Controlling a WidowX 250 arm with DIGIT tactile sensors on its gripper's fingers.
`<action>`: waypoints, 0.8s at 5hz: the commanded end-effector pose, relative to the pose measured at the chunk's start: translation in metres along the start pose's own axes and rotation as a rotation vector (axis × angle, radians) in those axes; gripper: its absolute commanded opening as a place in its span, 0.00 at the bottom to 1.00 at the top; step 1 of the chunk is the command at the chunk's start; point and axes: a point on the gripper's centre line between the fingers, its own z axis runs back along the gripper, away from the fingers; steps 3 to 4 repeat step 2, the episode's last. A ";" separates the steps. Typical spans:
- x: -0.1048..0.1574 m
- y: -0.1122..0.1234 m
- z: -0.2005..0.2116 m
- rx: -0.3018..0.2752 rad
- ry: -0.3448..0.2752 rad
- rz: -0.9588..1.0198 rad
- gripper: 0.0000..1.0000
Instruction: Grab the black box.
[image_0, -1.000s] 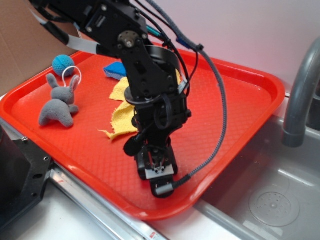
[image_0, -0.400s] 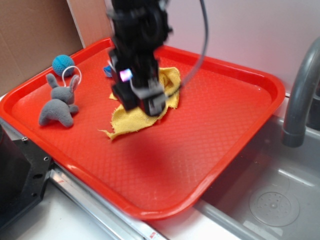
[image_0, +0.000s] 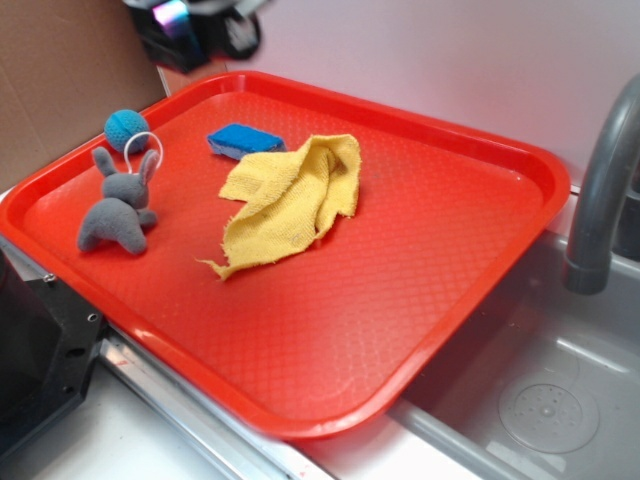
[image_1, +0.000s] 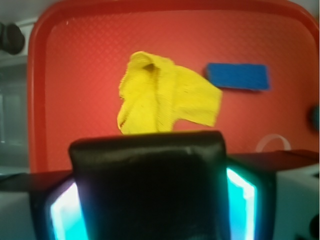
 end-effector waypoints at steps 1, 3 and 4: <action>-0.019 0.013 0.030 0.063 -0.126 0.041 0.00; -0.016 0.011 0.025 0.054 -0.030 -0.005 0.39; -0.016 0.011 0.025 0.054 -0.030 -0.005 0.39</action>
